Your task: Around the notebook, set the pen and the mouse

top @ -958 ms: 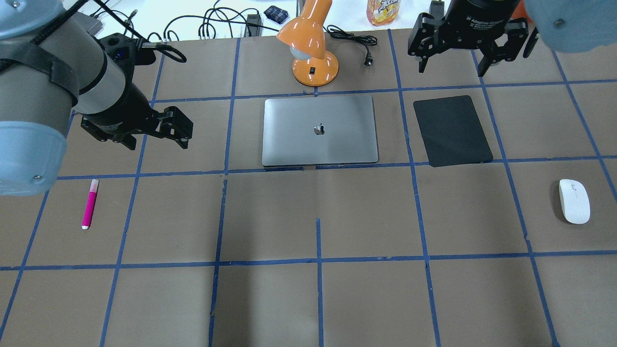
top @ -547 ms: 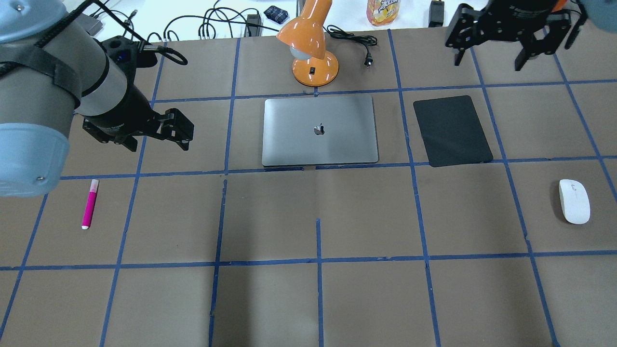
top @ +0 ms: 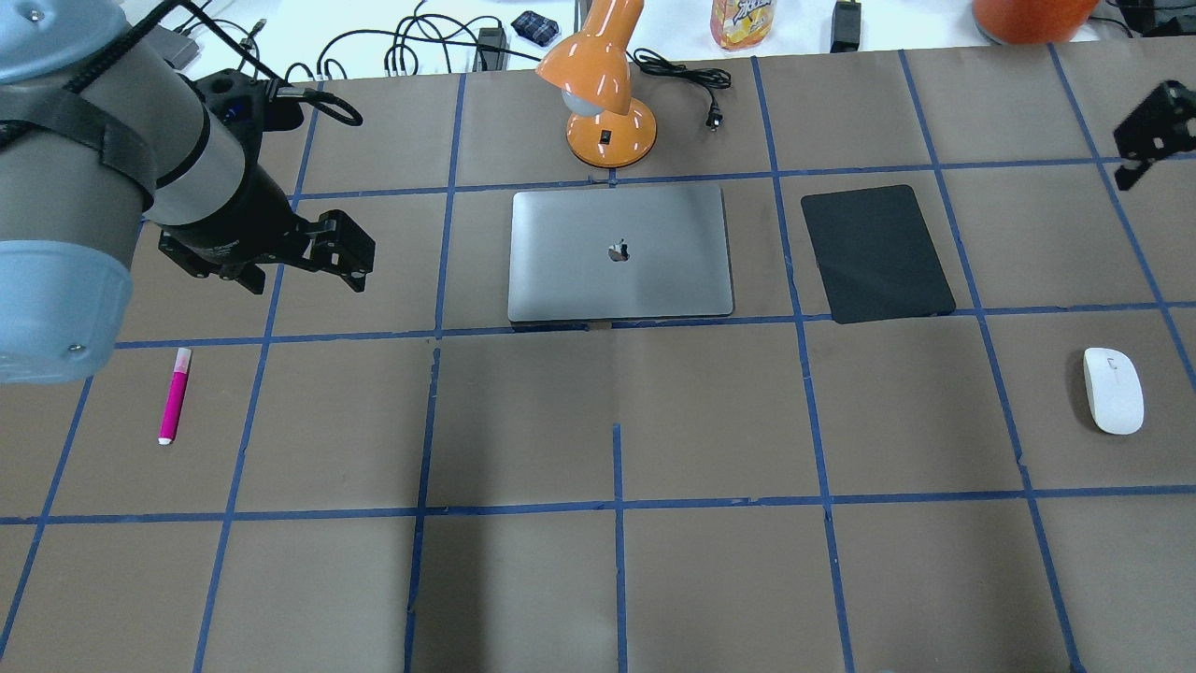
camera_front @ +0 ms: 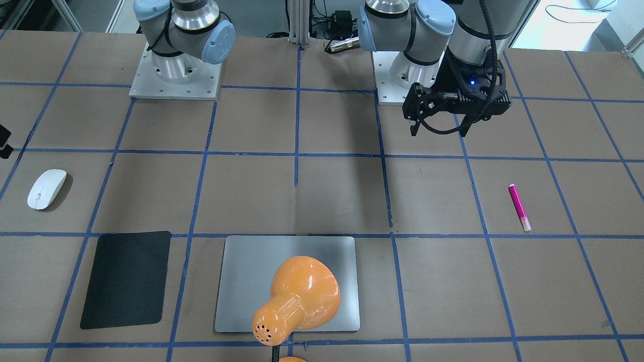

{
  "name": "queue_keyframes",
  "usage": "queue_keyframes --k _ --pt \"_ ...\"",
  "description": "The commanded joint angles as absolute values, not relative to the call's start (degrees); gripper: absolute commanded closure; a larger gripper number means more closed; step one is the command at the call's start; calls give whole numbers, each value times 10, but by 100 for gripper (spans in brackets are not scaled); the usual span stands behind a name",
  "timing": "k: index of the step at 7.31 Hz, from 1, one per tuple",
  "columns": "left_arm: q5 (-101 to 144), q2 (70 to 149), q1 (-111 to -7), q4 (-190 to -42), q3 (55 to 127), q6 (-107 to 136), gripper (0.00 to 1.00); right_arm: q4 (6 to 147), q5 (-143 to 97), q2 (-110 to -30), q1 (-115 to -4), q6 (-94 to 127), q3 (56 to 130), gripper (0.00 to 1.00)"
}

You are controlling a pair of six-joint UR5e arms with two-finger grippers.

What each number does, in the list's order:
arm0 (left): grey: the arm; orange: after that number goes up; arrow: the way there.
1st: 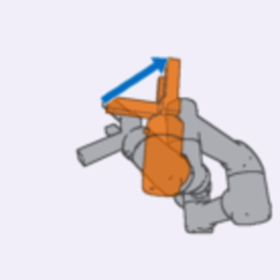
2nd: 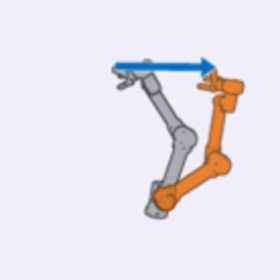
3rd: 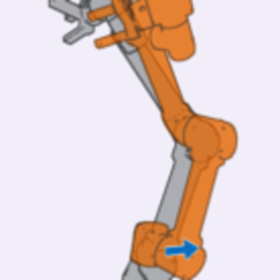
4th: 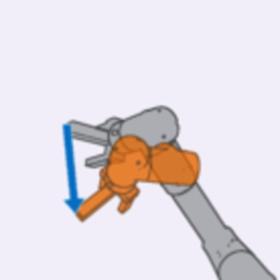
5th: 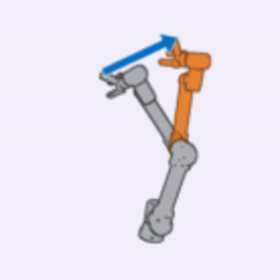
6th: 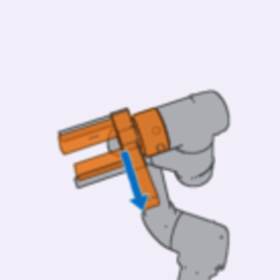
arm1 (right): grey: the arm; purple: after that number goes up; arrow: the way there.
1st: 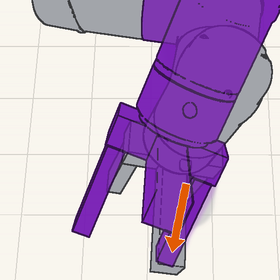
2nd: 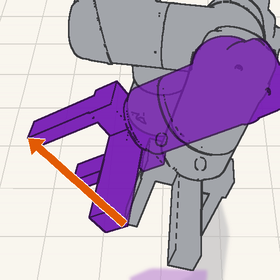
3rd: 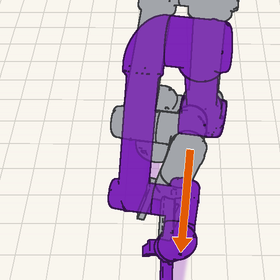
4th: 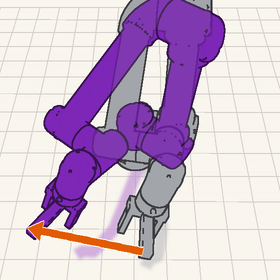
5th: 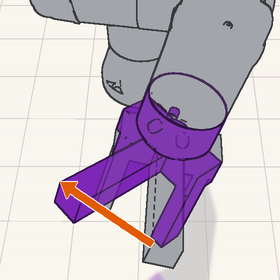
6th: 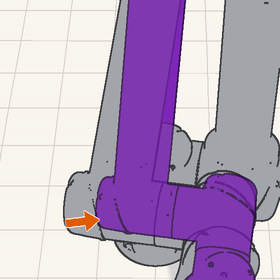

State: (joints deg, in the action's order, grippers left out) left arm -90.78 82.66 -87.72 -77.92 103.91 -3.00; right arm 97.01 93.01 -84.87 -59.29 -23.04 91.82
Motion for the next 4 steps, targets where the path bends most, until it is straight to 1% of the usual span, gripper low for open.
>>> queue_keyframes --k 1,2,3,4 --pt "-907 830 -862 -779 1048 -32 0 1136 909 -842 -508 -321 1057 0" --pt "-909 831 -829 -780 1054 -34 0 1205 885 -830 -478 -341 1123 0" --pt "-908 836 -787 -780 1069 -66 0 1270 880 -804 -465 -365 1168 0" --pt "-907 836 -751 -779 1082 -128 0 1309 881 -780 -464 -369 1188 0"
